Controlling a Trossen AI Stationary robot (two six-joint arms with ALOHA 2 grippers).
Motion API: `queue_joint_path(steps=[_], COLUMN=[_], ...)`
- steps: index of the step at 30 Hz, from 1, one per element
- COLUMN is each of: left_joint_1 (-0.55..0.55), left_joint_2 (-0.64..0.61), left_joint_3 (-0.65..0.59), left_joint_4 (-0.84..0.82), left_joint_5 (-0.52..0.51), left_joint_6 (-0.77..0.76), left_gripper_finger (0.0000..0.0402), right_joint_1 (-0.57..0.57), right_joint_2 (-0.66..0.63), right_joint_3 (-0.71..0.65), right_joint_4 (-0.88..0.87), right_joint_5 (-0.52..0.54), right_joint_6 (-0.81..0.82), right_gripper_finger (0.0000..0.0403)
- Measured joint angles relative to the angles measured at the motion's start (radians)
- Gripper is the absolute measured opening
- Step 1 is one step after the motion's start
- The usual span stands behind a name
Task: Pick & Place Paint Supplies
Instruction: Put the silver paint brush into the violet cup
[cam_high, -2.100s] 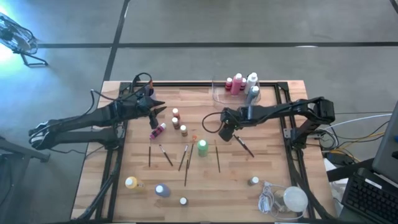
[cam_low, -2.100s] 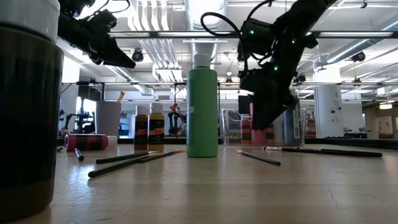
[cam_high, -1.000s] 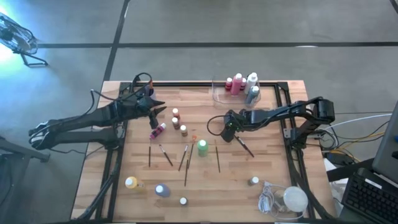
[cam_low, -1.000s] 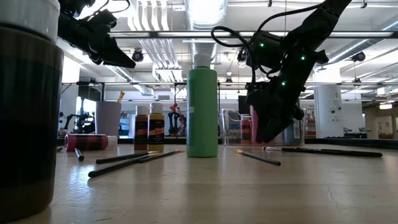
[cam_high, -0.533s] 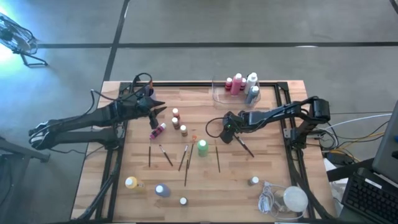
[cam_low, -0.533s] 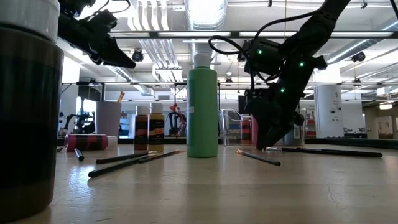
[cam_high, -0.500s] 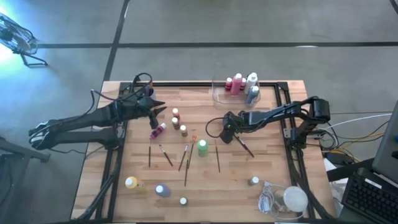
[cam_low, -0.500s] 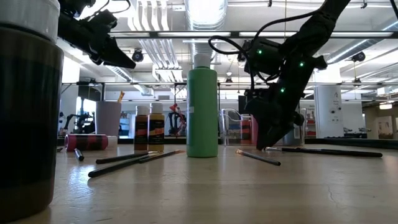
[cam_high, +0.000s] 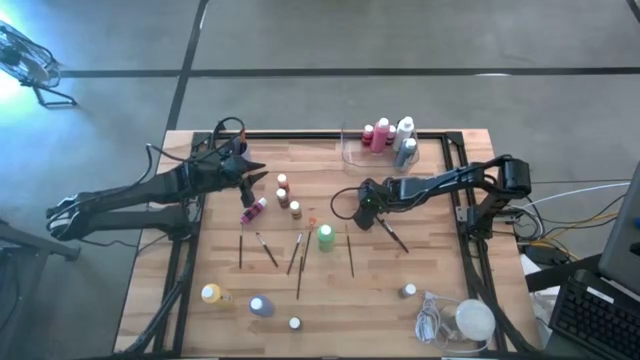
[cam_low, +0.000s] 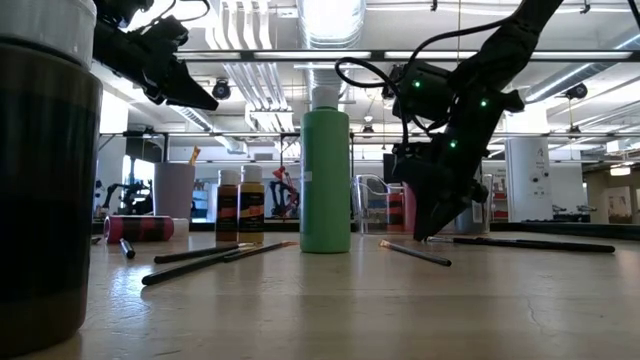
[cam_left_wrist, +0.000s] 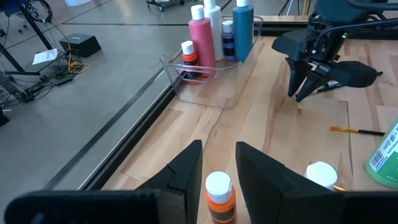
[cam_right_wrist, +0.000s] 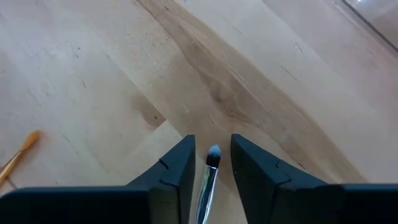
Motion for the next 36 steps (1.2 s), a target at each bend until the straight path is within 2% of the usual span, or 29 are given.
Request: queue_joint_path(steps=[26, 36], left_joint_1=[0.000, 0.000], left_joint_2=[0.000, 0.000], left_joint_3=[0.000, 0.000], left_joint_4=[0.000, 0.000], left_joint_5=[0.000, 0.000], left_joint_6=[0.000, 0.000], left_gripper_finger=[0.0103, 0.0103], right_joint_1=[0.001, 0.005], right_joint_2=[-0.023, -0.061], right_joint_3=[-0.003, -0.004], right_joint_4=[-0.036, -0.045], right_joint_5=[-0.066, -0.087], right_joint_6=[-0.004, -0.051], right_gripper_finger=[0.0013, 0.0009])
